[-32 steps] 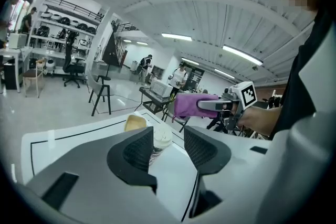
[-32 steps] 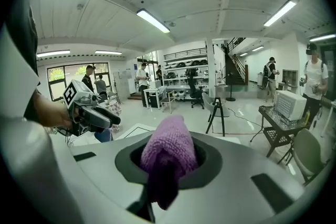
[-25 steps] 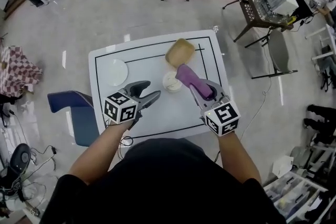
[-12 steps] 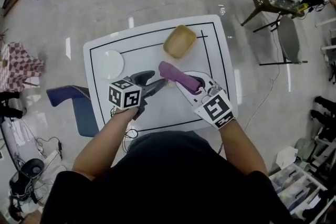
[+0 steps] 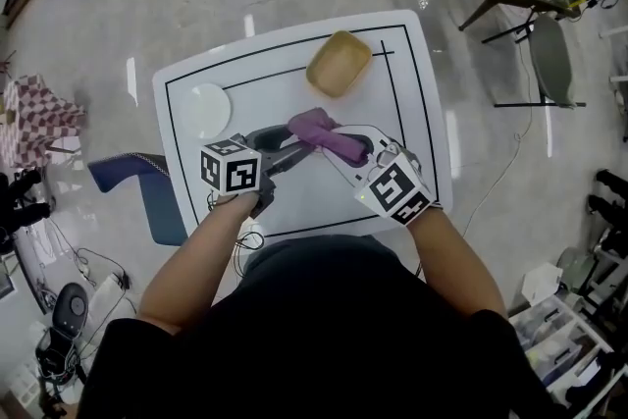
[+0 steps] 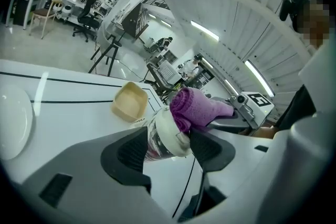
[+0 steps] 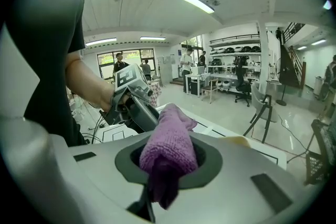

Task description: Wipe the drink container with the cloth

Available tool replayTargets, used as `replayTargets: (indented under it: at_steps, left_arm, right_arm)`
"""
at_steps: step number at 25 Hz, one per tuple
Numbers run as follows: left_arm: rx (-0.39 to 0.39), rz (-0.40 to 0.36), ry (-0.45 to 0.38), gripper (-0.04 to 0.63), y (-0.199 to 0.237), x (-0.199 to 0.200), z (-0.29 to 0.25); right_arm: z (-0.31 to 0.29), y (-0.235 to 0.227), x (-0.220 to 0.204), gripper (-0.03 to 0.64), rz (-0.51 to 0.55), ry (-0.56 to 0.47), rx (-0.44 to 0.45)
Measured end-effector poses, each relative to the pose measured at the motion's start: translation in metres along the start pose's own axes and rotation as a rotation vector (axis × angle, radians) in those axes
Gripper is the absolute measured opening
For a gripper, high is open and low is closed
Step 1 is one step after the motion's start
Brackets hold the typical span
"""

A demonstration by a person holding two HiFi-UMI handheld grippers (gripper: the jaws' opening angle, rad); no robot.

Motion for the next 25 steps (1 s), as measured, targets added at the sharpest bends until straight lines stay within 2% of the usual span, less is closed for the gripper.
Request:
replayTargets:
  at_steps: [7, 11, 14, 18, 21, 23, 25]
  left_arm:
    - [0.001, -0.001, -0.001, 0.276, 0.001, -0.002, -0.002]
    - [0.006, -0.019, -0.012, 0.275, -0.001, -0.004, -0.001]
    - [0.003, -0.019, -0.023, 0.276, 0.000, -0.005, -0.001]
    - [0.004, -0.023, -0.021, 0.275, -0.001, -0.005, -0.003]
    - [0.006, -0.038, -0.011, 0.275, -0.001, -0.004, -0.005]
    - [0.007, -0.052, -0.001, 0.270, -0.003, -0.004, -0.006]
    - [0.008, -0.068, 0.007, 0.264, -0.004, -0.004, -0.006]
  right_arm:
    - [0.002, -0.005, -0.004, 0.089, -0.050, -0.020, -0.005]
    - [0.010, 0.001, 0.000, 0.089, -0.175, -0.117, 0.048]
    - [0.009, 0.004, -0.006, 0.089, -0.241, -0.133, 0.068]
    - [0.006, -0.005, -0.021, 0.087, -0.290, -0.101, 0.021]
    - [0.007, -0.008, -0.019, 0.089, -0.206, -0.086, -0.020]
    - [0.011, -0.012, -0.017, 0.089, -0.140, -0.079, -0.090]
    - [0.017, -0.022, -0.019, 0.089, -0.146, -0.085, -0.184]
Point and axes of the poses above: the fingertips, and each gripper's own axes: z backward along the fingers, y to its left, x out of its top, the point moved 9 cm from there along z, backward along the fingers, and after that the axes turned 13 degrees about -y, right-handed, at the moved point
